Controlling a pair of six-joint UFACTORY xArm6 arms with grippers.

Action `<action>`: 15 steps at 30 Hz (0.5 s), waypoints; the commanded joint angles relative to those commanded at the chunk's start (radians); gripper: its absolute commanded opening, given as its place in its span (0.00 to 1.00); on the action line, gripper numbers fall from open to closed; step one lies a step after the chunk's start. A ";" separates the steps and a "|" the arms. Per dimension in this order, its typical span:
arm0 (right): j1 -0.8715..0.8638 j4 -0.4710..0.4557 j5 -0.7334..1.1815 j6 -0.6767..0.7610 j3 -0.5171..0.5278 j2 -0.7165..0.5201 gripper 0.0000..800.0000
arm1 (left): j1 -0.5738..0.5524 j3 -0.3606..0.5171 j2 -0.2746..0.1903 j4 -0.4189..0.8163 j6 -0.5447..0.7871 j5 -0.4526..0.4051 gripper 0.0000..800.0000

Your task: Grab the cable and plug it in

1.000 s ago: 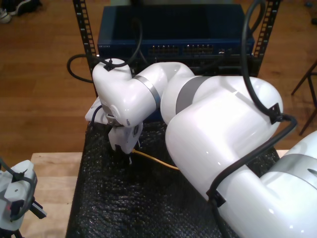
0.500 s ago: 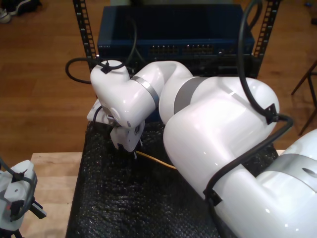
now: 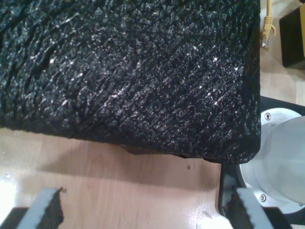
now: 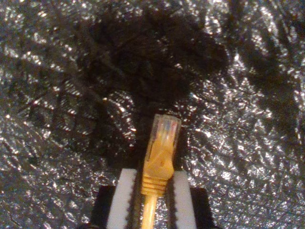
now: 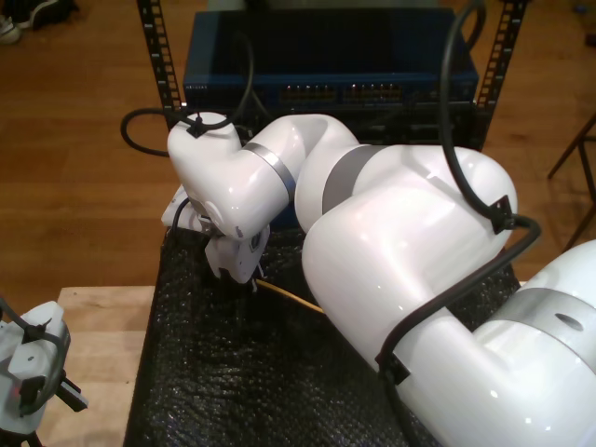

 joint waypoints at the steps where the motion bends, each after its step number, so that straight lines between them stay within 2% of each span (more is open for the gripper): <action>1: 0.000 0.000 0.000 0.000 0.000 0.002 0.13 | 0.000 -0.002 0.000 0.000 0.000 0.000 1.00; 3: -0.002 0.000 0.000 0.000 0.000 0.002 0.06 | 0.000 0.000 0.000 0.000 -0.002 -0.002 1.00; 6: -0.003 0.000 -0.002 -0.003 -0.002 0.002 0.02 | 0.000 0.000 0.000 0.000 -0.002 -0.002 1.00; 11: -0.009 -0.002 0.000 -0.021 -0.012 -0.002 0.01 | 0.000 -0.002 0.000 0.000 0.000 0.000 1.00; 15: -0.012 0.003 0.003 -0.146 -0.011 -0.029 0.01 | 0.000 -0.002 0.000 0.000 0.000 0.006 1.00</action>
